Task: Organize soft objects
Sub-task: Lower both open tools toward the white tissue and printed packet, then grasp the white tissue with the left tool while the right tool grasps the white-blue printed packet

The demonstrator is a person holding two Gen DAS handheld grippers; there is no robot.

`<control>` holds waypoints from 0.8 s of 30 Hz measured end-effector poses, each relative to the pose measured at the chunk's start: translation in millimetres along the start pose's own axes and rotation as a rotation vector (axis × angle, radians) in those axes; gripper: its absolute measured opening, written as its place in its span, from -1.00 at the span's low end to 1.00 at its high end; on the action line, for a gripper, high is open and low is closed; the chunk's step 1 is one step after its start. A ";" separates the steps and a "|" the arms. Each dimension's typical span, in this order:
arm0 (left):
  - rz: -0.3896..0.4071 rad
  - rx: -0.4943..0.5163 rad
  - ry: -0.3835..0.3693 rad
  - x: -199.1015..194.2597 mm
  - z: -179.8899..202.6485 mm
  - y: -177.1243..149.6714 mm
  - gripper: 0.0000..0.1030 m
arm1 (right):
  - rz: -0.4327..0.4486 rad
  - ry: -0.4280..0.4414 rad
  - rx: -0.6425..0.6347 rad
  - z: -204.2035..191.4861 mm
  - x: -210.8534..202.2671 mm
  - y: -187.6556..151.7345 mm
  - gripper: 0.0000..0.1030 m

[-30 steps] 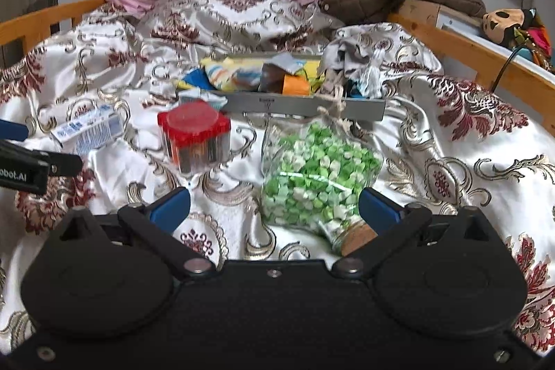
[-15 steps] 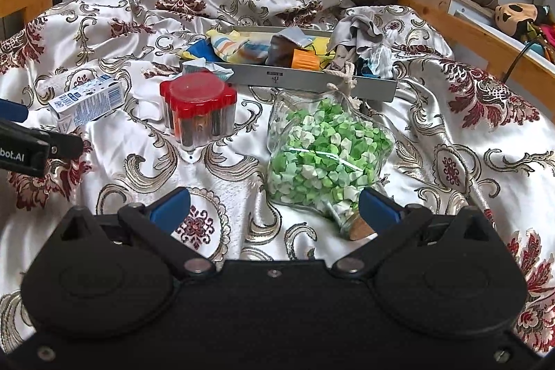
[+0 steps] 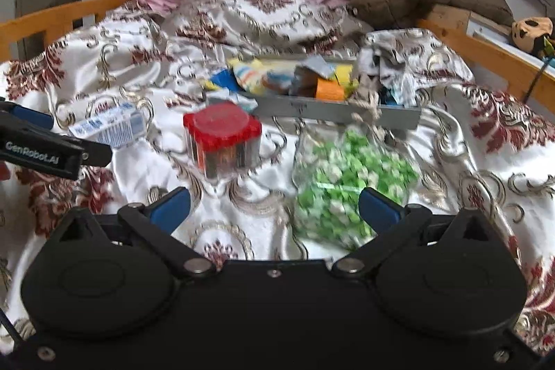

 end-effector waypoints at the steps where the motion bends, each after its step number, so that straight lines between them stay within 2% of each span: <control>1: 0.007 0.007 0.001 1.4 0.0 2.2 0.98 | 0.009 -0.002 -0.001 -0.2 1.1 1.6 0.99; 11: 0.024 -0.025 -0.059 29.7 -10.7 26.2 0.98 | 0.081 -0.010 -0.038 -3.1 12.7 8.3 0.99; 18: 0.053 -0.115 -0.158 64.9 -20.8 47.2 0.98 | 0.091 0.001 -0.012 -1.3 25.8 6.6 0.99; 24: 0.054 -0.097 -0.192 100.0 -21.7 68.7 0.98 | 0.116 0.007 -0.043 -4.1 35.7 10.4 0.99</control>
Point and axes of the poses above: each gripper's, at about its wrist camera, not at the fingertips, and x roughly the way its jaws point, z to its right, y to its top, the point moved 5 cm from there along x, roughly the way its jaws point, and after that the axes turned 12 degrees about -x, right-handed, at the moved point
